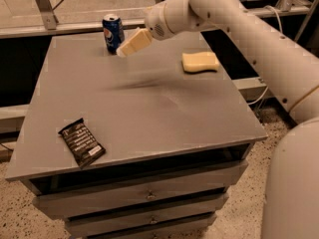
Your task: Move pepsi can near sponge
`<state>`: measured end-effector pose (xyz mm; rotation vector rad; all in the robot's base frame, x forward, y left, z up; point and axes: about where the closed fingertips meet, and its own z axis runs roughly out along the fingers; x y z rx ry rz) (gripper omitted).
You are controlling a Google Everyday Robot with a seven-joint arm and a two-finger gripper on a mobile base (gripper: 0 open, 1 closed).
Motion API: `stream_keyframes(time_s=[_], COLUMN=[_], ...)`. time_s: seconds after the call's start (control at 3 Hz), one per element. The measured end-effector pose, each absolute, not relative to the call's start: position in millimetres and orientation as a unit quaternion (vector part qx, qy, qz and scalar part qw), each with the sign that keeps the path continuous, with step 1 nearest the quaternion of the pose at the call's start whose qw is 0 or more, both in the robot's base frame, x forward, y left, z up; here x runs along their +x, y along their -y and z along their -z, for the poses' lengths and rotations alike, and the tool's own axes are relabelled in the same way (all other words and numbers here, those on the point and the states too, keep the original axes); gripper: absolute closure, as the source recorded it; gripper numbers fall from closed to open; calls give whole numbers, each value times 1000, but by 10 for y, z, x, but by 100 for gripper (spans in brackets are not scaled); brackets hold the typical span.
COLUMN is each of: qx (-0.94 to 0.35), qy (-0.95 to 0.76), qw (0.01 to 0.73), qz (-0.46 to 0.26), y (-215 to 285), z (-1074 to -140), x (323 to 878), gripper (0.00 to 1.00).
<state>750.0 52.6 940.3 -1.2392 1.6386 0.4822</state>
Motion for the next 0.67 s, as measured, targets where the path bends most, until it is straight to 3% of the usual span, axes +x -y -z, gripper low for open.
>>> stream_keyframes(time_s=[0.67], qx=[-466], qy=[-660], qw=[546], qz=[-222], y=[-1167], z=[-9162], x=[8183], gripper=[0])
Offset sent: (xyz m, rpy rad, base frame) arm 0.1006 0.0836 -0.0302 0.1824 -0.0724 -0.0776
